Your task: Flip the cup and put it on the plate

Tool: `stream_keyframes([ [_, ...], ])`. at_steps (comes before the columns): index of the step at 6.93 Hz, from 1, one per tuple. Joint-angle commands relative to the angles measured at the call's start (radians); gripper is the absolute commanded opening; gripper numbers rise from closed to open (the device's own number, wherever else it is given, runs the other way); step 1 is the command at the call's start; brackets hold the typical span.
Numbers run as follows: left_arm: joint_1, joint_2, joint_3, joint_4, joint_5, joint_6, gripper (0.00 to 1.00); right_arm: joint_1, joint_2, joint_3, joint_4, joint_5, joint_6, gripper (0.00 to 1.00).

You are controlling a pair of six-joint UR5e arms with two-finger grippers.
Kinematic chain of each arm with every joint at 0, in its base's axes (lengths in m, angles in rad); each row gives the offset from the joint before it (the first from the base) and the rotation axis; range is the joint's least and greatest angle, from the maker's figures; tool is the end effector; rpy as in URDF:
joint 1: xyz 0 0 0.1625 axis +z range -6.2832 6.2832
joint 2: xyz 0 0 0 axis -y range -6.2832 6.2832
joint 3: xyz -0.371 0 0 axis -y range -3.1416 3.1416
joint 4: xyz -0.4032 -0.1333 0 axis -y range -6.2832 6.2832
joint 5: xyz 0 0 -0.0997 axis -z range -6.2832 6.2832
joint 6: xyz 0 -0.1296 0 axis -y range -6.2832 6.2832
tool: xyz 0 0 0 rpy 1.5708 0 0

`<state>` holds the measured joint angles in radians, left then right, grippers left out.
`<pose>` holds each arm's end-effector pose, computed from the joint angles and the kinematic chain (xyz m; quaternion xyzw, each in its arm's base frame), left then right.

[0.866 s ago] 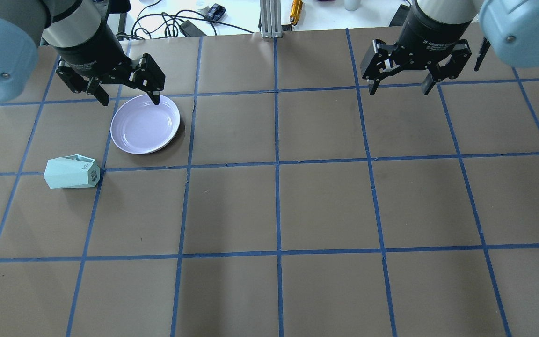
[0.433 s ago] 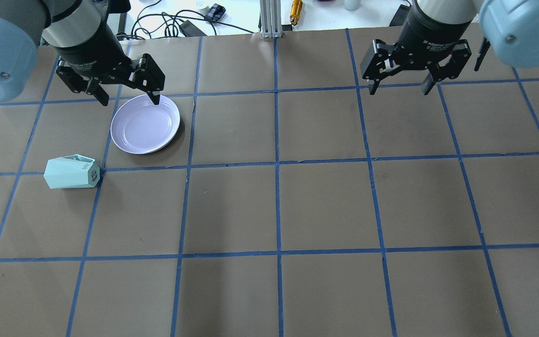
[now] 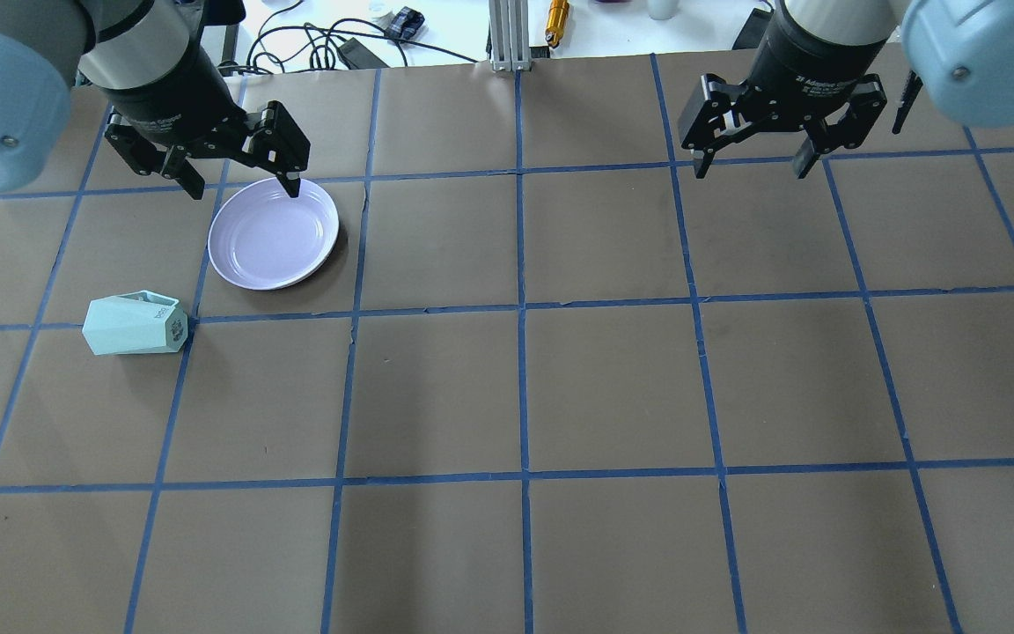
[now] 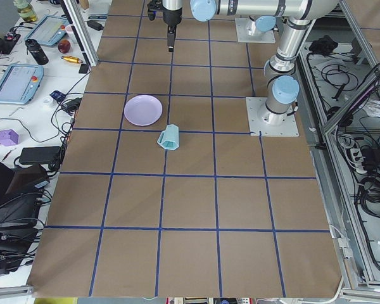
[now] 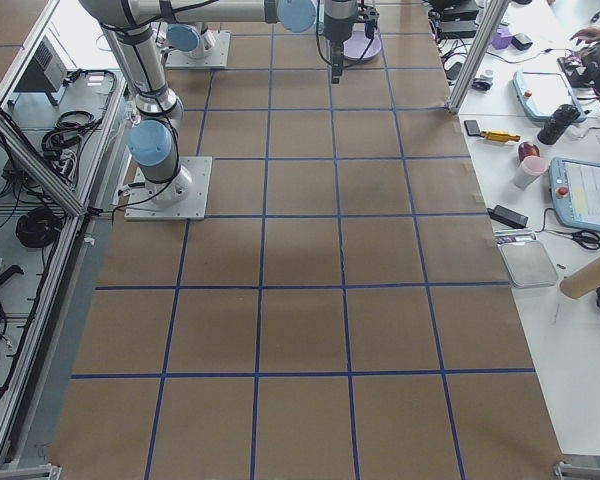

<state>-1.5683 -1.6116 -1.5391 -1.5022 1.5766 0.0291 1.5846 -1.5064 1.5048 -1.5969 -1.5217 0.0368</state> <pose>-0.1312 -0.5259 0.4061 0.0132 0.9995 -0.0297 0.0034 0.1470 -0.5283 0.4067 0.0112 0.9995 -0.0132 0.0249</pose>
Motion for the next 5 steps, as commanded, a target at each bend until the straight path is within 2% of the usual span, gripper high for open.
stream_keyframes([
  [1, 0.001, -0.002, 0.000, -0.003, 0.000, 0.000, 1.00, 0.000, 0.000, 0.000, 0.000, 0.000, 0.000, 1.00],
  [5, 0.013, -0.002, 0.007, -0.018, 0.000, 0.000, 1.00, 0.000, 0.000, 0.000, 0.000, 0.000, 0.000, 1.00],
])
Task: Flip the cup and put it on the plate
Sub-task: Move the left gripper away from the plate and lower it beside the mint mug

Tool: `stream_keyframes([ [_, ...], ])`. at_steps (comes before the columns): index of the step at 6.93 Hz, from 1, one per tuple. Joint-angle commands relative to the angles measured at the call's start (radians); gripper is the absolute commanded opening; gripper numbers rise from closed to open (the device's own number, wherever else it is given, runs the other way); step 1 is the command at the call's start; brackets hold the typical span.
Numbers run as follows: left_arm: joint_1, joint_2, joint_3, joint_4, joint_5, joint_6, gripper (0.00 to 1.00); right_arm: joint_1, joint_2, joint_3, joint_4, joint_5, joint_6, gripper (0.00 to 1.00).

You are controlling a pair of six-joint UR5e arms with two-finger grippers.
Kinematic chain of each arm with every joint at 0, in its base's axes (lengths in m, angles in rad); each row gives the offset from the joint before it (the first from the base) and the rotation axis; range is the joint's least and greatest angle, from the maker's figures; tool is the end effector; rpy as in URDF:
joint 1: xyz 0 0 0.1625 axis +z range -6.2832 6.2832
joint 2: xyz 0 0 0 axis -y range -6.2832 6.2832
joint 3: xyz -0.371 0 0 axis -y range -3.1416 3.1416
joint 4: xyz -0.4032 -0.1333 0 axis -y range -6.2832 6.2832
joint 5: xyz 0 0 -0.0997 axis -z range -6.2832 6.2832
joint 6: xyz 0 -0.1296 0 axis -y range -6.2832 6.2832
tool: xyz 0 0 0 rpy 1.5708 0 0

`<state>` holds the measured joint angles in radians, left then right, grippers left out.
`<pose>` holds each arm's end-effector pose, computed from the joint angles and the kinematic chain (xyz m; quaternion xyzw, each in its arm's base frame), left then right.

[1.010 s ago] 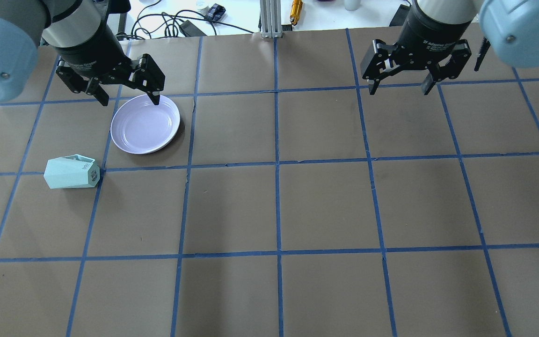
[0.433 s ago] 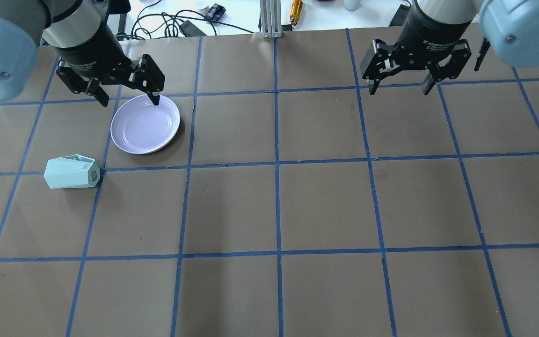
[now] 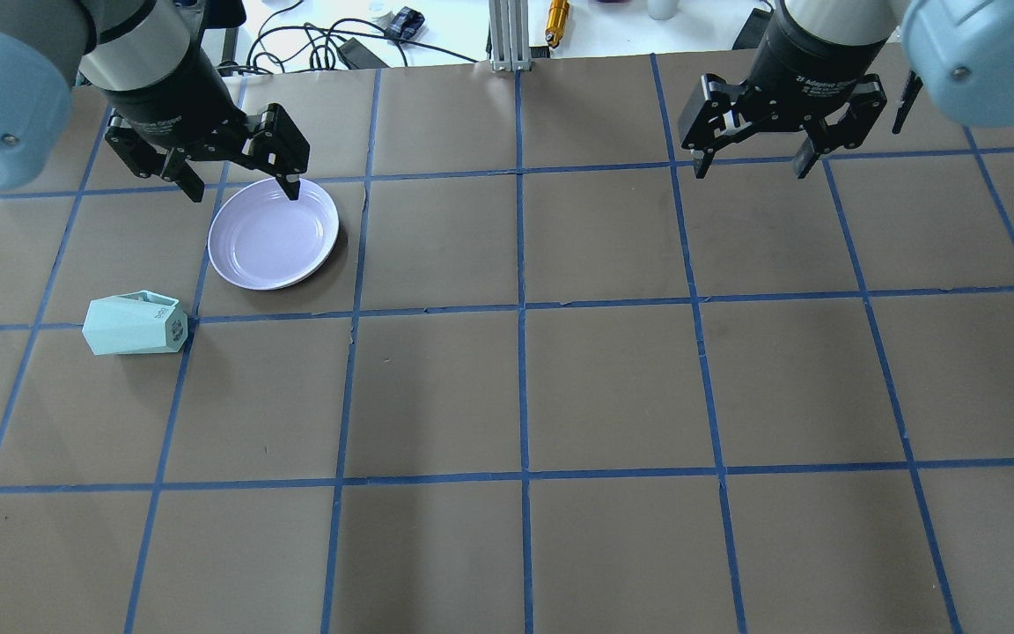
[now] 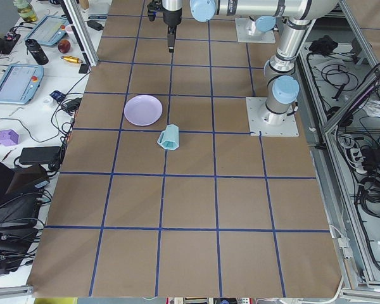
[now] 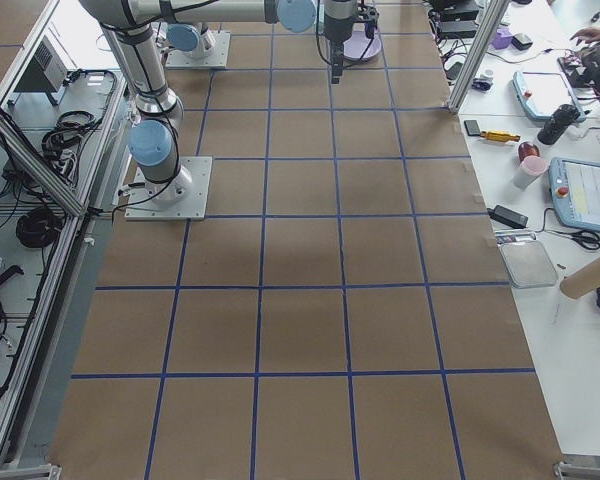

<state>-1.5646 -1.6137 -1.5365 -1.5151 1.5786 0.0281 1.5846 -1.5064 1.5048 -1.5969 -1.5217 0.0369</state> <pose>-0.1290 -0.5256 0.4049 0.0109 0.9997 -0.0235 0.0043 0.1470 -0.5283 0.4067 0.0112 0.9995 -0.0132 0.0249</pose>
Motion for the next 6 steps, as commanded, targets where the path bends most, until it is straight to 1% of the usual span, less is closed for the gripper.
stream_keyframes([
  [1, 0.062, 0.000, 0.004, -0.022, -0.003, 0.013, 1.00, 0.000, 0.000, 0.000, 0.000, 0.000, 0.000, 1.00],
  [3, 0.229, -0.037, -0.007, -0.052, -0.014, 0.186, 1.00, 0.000, 0.000, 0.000, 0.000, 0.000, 0.000, 1.00],
  [4, 0.304, -0.055, -0.017, -0.057, -0.014, 0.302, 1.00, 0.000, 0.000, 0.000, 0.000, 0.000, 0.000, 1.00],
  [6, 0.420, -0.110, -0.017, -0.057, -0.018, 0.486, 1.00, 0.000, 0.000, 0.000, 0.000, 0.000, 0.000, 1.00],
])
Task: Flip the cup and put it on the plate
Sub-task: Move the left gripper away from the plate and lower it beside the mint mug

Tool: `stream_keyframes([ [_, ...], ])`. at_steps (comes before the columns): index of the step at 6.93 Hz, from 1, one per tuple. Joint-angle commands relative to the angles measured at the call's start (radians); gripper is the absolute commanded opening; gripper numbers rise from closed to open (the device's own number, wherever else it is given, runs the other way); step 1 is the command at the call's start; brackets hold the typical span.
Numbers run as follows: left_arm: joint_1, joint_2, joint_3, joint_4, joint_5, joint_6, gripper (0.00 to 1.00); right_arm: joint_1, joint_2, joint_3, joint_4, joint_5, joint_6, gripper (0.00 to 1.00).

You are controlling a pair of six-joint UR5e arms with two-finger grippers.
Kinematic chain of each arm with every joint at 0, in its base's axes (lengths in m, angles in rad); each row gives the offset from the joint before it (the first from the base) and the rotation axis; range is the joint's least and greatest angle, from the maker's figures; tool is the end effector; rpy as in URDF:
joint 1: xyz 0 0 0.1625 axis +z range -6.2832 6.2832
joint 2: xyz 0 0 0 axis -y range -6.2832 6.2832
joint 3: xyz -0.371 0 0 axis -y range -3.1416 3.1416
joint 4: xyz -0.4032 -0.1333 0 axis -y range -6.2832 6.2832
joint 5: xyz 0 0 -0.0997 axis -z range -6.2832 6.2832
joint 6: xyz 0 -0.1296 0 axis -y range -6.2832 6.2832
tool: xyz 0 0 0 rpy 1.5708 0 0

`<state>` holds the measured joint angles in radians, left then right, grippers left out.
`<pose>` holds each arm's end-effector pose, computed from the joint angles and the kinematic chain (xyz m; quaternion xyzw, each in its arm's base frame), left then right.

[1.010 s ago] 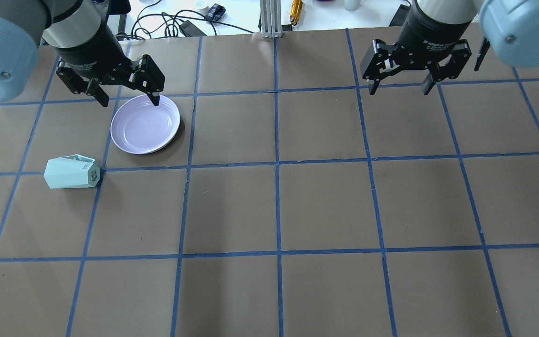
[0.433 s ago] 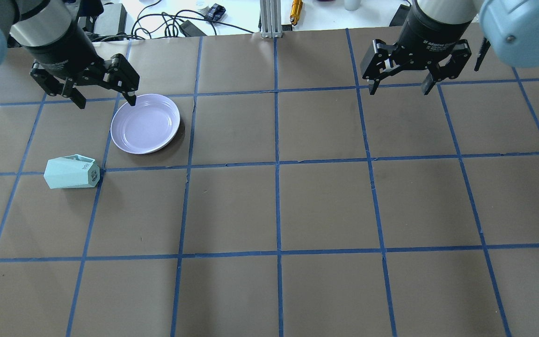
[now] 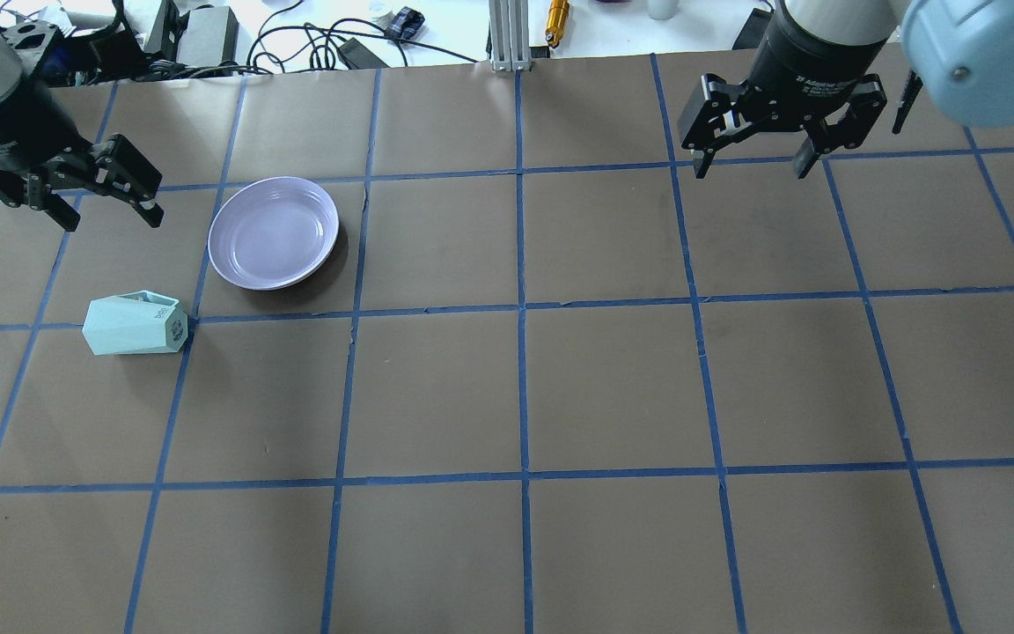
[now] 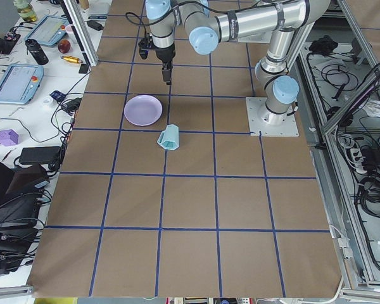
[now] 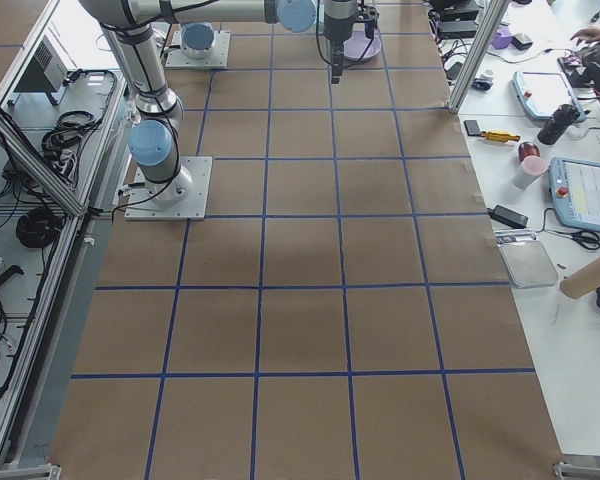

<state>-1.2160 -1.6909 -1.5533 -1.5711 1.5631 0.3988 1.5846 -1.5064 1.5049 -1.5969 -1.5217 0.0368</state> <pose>0.0587 -0.5449 0.3504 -0.0218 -0.9984 -0.0464 0.0225 0.1470 -0.5283 0.4067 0.0112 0.9995 -0.0132 0.0249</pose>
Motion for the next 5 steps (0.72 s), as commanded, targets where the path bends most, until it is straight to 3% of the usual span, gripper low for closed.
stream_keyframes([
  [1, 0.132, -0.065, 0.005, 0.002, -0.041, 0.199, 1.00, 0.000, 0.000, 0.000, 0.000, 0.000, 0.000, 1.00],
  [3, 0.222, -0.127, 0.018, 0.002, -0.095, 0.297, 1.00, 0.000, 0.000, 0.000, 0.000, 0.000, 0.000, 1.00],
  [5, 0.317, -0.182, 0.018, -0.021, -0.213, 0.311, 1.00, 0.000, 0.000, 0.000, 0.000, 0.000, 0.000, 1.00],
])
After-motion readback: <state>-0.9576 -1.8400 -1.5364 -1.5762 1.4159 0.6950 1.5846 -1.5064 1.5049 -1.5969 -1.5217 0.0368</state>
